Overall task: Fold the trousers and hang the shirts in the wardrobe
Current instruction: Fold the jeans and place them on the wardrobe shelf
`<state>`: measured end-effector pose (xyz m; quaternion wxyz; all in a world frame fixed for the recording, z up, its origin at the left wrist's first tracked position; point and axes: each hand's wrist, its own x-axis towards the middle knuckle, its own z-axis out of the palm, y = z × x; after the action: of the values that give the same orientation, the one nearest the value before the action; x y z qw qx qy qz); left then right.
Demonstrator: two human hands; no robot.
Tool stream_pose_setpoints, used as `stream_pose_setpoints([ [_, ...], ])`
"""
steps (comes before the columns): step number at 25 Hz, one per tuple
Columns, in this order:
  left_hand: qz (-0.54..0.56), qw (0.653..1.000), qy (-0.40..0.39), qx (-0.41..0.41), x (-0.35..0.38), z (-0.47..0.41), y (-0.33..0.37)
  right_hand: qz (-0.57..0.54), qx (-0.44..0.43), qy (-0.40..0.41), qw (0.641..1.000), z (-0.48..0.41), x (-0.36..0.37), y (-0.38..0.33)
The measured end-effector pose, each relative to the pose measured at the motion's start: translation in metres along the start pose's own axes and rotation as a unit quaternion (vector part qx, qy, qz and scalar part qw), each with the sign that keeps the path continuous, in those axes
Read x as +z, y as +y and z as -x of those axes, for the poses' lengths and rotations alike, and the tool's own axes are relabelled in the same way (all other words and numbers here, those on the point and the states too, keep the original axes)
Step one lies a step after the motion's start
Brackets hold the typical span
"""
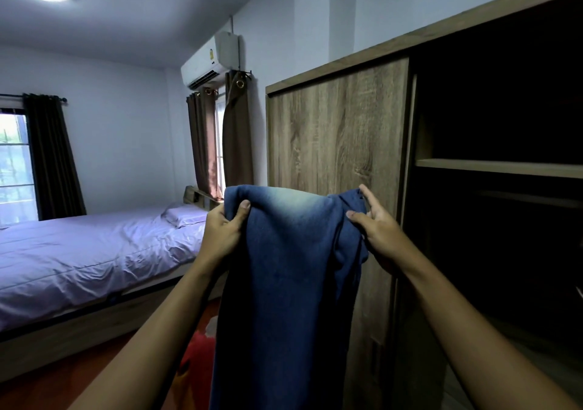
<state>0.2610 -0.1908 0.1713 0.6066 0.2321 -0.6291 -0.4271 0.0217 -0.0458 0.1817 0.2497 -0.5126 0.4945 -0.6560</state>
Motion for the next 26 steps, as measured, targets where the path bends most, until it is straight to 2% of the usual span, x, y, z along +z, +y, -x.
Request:
stream_pose_setpoints([
  [2, -0.006, 0.999, 0.036, -0.022, 0.006, -0.002, 0.001, 0.012, -0.010, -0.006, 1.000, 0.003, -0.005, 0.002],
  [5, 0.003, 0.996, 0.078, -0.053, 0.013, -0.002, 0.004, 0.109, -0.013, -0.058, 0.992, 0.014, -0.010, 0.005],
  [6, 0.010, 0.995, 0.077, -0.063, 0.016, -0.002, 0.006, 0.110, -0.002, -0.071, 0.991, 0.016, -0.012, 0.009],
  [9, 0.024, 0.995, 0.053, -0.077, 0.023, -0.002, 0.013, 0.021, 0.041, -0.080, 0.996, 0.024, -0.011, 0.017],
  [11, 0.002, 0.997, 0.050, -0.057, 0.026, -0.003, 0.017, -0.003, 0.047, -0.053, 0.997, 0.024, -0.012, 0.020],
  [13, -0.048, 0.997, 0.052, -0.004, 0.027, -0.005, 0.022, 0.013, 0.029, -0.046, 0.998, 0.023, -0.011, 0.020],
  [16, -0.134, 0.985, 0.067, 0.082, 0.028, -0.003, 0.027, 0.040, 0.014, -0.019, 0.999, 0.021, -0.004, 0.019],
  [18, -0.167, 0.979, 0.057, 0.104, 0.027, -0.002, 0.025, 0.028, 0.023, 0.003, 0.999, 0.018, 0.000, 0.021],
  [21, -0.087, 0.994, -0.001, 0.059, 0.020, 0.000, 0.022, -0.061, 0.068, 0.035, 0.995, 0.012, 0.002, 0.019],
  [23, -0.003, 0.999, -0.045, -0.026, 0.015, 0.002, 0.014, -0.121, 0.093, 0.047, 0.987, 0.008, 0.000, 0.020],
  [26, 0.089, 0.959, -0.186, -0.195, 0.006, 0.016, -0.003, -0.187, 0.134, 0.070, 0.971, 0.000, -0.001, 0.028],
])
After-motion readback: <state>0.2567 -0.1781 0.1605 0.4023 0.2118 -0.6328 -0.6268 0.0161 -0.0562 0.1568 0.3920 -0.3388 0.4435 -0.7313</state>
